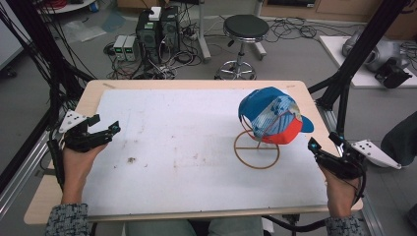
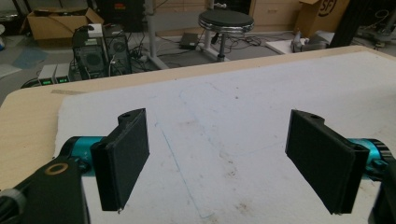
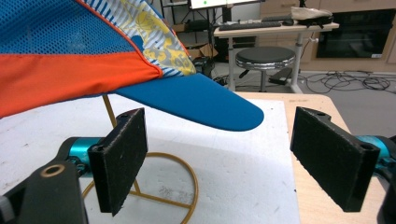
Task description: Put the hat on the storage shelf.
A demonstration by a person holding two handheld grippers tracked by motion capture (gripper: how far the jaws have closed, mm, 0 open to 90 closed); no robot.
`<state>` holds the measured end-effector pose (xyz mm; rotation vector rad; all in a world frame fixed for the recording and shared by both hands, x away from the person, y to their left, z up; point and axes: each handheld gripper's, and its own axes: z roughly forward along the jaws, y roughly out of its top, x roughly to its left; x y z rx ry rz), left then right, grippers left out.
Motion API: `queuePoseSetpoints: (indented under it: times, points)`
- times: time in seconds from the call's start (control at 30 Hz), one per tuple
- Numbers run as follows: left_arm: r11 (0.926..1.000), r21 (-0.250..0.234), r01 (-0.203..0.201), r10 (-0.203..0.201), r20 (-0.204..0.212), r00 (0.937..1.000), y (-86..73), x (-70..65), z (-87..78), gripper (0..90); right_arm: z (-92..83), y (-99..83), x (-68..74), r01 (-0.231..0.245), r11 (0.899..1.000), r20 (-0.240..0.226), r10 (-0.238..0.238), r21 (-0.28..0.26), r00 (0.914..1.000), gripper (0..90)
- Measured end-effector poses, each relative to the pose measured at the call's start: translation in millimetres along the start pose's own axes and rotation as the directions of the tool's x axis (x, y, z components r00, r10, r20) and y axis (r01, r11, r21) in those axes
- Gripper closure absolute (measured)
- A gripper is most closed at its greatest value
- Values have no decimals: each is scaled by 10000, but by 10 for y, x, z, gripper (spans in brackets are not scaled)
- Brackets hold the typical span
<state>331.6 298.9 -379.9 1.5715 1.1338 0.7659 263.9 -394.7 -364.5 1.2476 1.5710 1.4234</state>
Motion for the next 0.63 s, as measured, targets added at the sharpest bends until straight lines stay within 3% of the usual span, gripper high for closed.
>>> queuePoseSetpoints:
  times: [0.63]
  points:
    - [10000,-14,-38,38,5,10000,4,6,-16,217,9,21,37,238,9997,-33,-238,-3,9997,181]
